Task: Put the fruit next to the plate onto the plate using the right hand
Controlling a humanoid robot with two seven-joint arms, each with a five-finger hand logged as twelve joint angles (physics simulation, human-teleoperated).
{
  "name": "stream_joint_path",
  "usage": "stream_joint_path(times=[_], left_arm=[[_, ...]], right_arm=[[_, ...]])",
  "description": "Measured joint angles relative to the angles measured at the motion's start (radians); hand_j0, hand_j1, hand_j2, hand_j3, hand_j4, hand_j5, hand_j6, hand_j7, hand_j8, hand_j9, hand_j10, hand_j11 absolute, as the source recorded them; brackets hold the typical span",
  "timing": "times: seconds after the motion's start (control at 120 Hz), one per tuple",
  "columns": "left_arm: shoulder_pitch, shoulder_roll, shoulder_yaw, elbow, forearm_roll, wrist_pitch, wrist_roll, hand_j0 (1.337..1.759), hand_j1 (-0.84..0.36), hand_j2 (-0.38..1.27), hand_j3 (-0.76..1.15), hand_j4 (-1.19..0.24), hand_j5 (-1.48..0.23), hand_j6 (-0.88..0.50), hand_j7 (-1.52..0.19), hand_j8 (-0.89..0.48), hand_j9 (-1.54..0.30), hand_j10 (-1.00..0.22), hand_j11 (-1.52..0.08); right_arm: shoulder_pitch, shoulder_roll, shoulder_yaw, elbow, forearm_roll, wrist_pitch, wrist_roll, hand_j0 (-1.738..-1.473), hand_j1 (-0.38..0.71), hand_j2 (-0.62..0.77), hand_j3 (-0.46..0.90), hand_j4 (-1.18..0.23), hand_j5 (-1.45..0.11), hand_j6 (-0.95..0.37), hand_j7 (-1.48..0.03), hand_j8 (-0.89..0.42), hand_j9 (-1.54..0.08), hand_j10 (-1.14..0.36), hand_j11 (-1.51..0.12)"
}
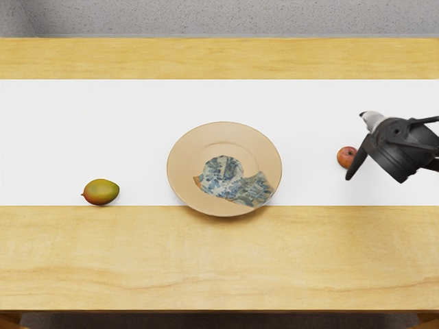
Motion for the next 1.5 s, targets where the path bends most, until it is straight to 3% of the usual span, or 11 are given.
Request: stream_joint_path(times=[0.45, 1.108, 1.142, 1.158, 1.192, 1.225, 1.258, 1.317, 1.358, 1.442, 1.5], left_arm=[[0.0, 0.0, 0.0, 0.0, 0.0, 0.0, 0.0, 1.658, 0.35, 0.0, 0.0, 0.0, 0.0, 0.0, 0.0, 0.0, 0.0, 0.0, 0.0], [0.0, 0.0, 0.0, 0.0, 0.0, 0.0, 0.0, 1.658, 0.35, 0.0, 0.0, 0.0, 0.0, 0.0, 0.0, 0.0, 0.0, 0.0, 0.0], [0.0, 0.0, 0.0, 0.0, 0.0, 0.0, 0.0, 1.658, 0.35, 0.0, 0.0, 0.0, 0.0, 0.0, 0.0, 0.0, 0.0, 0.0, 0.0], [0.001, 0.0, 0.0, 0.0, 0.0, 0.0, 0.0, 1.658, 0.35, 0.0, 0.0, 0.0, 0.0, 0.0, 0.0, 0.0, 0.0, 0.0, 0.0], [0.0, 0.0, 0.0, 0.0, 0.0, 0.0, 0.0, 1.658, 0.35, 0.0, 0.0, 0.0, 0.0, 0.0, 0.0, 0.0, 0.0, 0.0, 0.0], [0.0, 0.0, 0.0, 0.0, 0.0, 0.0, 0.0, 1.658, 0.35, 0.0, 0.0, 0.0, 0.0, 0.0, 0.0, 0.0, 0.0, 0.0, 0.0], [0.001, 0.0, 0.0, 0.0, 0.0, 0.0, 0.0, 1.658, 0.35, 0.0, 0.0, 0.0, 0.0, 0.0, 0.0, 0.0, 0.0, 0.0, 0.0], [0.0, 0.0, 0.0, 0.0, 0.0, 0.0, 0.0, 1.658, 0.35, 0.0, 0.0, 0.0, 0.0, 0.0, 0.0, 0.0, 0.0, 0.0, 0.0], [0.0, 0.0, 0.0, 0.0, 0.0, 0.0, 0.0, 1.658, 0.35, 0.0, 0.0, 0.0, 0.0, 0.0, 0.0, 0.0, 0.0, 0.0, 0.0], [0.001, 0.0, 0.0, 0.0, 0.0, 0.0, 0.0, 1.658, 0.35, 0.0, 0.0, 0.0, 0.0, 0.0, 0.0, 0.0, 0.0, 0.0, 0.0], [0.0, 0.0, 0.0, 0.0, 0.0, 0.0, 0.0, 1.658, 0.35, 0.0, 0.0, 0.0, 0.0, 0.0, 0.0, 0.0, 0.0, 0.0, 0.0]], right_arm=[[-0.126, 0.086, 0.07, -0.142, -0.044, -0.012, 0.0, -1.658, -0.17, -0.03, 0.0, -0.15, -0.19, -0.15, -0.19, -0.15, -0.19, -0.15, -0.19], [-0.168, 0.091, 0.072, -0.181, -0.047, -0.012, 0.0, -1.658, 0.09, -0.07, 0.0, -0.36, -0.47, -0.36, -0.47, -0.36, -0.47, -0.36, -0.47], [-0.173, 0.091, 0.078, -0.186, -0.044, -0.013, 0.0, -1.658, 0.14, -0.08, 0.0, -0.41, -0.53, -0.41, -0.53, -0.38, -0.51, -0.41, -0.53], [-0.18, 0.091, 0.091, -0.188, -0.043, -0.014, -0.001, -1.658, 0.19, -0.09, 0.0, -0.45, -0.57, -0.45, -0.58, -0.29, -0.63, -0.45, -0.58], [-0.202, 0.089, 0.127, -0.194, -0.042, -0.019, -0.005, -1.657, 0.25, -0.09, 0.0, -0.54, -0.62, -0.49, -0.66, -0.11, -0.89, -0.24, -0.91], [-0.221, 0.087, 0.156, -0.199, -0.045, -0.021, -0.007, -1.652, 0.28, -0.07, 0.0, -0.61, -0.67, -0.43, -0.75, 0.02, -1.08, -0.14, -1.1], [-0.234, 0.086, 0.178, -0.203, -0.046, -0.021, -0.009, -1.646, 0.3, -0.05, 0.0, -0.61, -0.73, -0.33, -0.92, 0.1, -1.16, -0.05, -1.22], [-0.249, 0.081, 0.204, -0.209, -0.049, -0.019, -0.01, -1.641, 0.35, 0.02, 0.0, -0.57, -0.81, -0.28, -1.01, 0.16, -1.23, 0.02, -1.33], [-0.257, 0.076, 0.224, -0.219, -0.044, -0.017, -0.008, -1.641, 0.35, 0.11, 0.0, -0.57, -0.87, -0.27, -1.03, 0.1, -1.22, -0.08, -1.31], [-0.278, 0.055, 0.293, -0.247, -0.034, -0.013, -0.004, -1.646, 0.36, 0.22, 0.0, -0.56, -0.98, -0.27, -1.07, -0.21, -1.2, -0.34, -1.27], [-0.295, 0.043, 0.349, -0.274, -0.031, -0.01, -0.002, -1.648, 0.35, 0.25, 0.0, -0.54, -1.03, -0.26, -1.08, -0.26, -1.21, -0.46, -1.26]])
